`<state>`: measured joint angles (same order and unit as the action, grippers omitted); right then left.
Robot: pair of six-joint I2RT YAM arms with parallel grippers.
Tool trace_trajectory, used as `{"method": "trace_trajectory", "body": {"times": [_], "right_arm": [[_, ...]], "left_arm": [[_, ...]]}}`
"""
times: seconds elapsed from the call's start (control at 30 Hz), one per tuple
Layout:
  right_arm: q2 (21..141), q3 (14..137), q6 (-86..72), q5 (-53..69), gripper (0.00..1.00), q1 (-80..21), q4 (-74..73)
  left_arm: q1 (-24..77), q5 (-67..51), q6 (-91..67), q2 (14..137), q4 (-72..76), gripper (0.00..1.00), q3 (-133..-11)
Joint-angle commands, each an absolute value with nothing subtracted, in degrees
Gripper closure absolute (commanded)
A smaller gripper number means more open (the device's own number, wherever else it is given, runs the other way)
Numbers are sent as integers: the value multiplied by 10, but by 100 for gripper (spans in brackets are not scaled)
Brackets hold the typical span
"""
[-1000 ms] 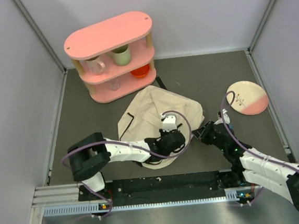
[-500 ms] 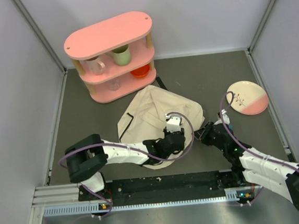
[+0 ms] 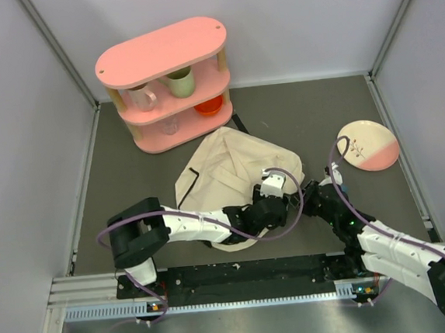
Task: Pack the student bag
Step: Zip the student bag at the center of the board.
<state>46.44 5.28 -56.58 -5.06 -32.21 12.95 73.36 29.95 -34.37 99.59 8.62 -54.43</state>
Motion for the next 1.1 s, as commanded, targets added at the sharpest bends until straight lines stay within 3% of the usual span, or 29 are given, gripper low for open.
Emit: {"method": "trace_trajectory", "body": {"times": [0.0, 0.07, 0.17, 0.3, 0.53, 0.7, 1.07], "right_arm": [[452, 65, -557, -53, 80, -327, 127], [451, 64, -558, -55, 79, -326, 128], [455, 66, -558, -55, 79, -327, 133], [463, 69, -557, -53, 79, -326, 139], [461, 70, -559, -49, 79, -326, 132], [449, 69, -559, -55, 79, -326, 122], [453, 70, -559, -57, 79, -324, 120]], "left_arm": [[740, 282, -312, 924, 154, 34, -526], [740, 283, -316, 895, 157, 33, -503], [738, 294, -294, 864, 158, 22, -496], [730, 260, -256, 897, 122, 17, -536], [708, 208, -242, 957, 114, 19, -578], [679, 172, -256, 970, 110, 27, -564], [666, 144, -272, 1008, 71, 30, -584]]}}
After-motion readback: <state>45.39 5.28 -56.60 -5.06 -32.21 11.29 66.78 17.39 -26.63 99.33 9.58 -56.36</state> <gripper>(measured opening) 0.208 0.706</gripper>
